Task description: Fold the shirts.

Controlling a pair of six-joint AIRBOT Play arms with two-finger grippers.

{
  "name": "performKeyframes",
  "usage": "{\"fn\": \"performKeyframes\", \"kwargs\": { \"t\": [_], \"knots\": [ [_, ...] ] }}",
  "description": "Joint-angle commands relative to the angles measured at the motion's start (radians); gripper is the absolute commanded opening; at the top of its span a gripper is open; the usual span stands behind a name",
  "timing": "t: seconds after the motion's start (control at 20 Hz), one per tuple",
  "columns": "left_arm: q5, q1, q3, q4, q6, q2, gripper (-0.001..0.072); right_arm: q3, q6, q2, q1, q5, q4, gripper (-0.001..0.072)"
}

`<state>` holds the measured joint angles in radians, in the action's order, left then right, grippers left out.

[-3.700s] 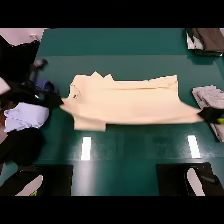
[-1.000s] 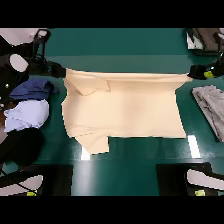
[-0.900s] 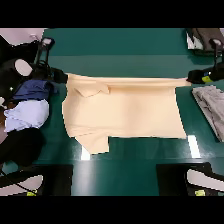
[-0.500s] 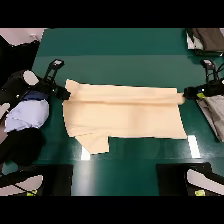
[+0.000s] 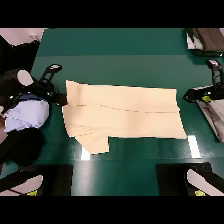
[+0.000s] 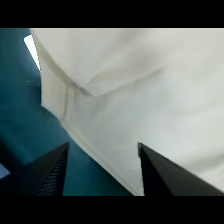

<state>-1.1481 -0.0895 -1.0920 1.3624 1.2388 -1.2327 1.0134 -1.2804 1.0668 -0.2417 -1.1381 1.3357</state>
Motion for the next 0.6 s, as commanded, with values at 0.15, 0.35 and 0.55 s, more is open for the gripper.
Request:
{"fn": "performKeyframes", "kwargs": {
  "t": [0.15,0.35,0.55],
  "knots": [
    [-0.177,0.001,0.193,-0.04,0.072,0.157,0.0507,-0.022,-0.002,-0.116,0.001,-0.182,0.0,0.0588],
    [-0.19,0.001,0.37,-0.233,0.086,0.234,0.0508,-0.15,-0.013,-0.195,0.0,-0.181,0.0,0.0583],
    [-0.214,0.001,0.493,-0.336,0.105,0.272,0.0509,-0.255,-0.013,-0.259,0.001,-0.179,-0.001,0.0582]
  ]
}}
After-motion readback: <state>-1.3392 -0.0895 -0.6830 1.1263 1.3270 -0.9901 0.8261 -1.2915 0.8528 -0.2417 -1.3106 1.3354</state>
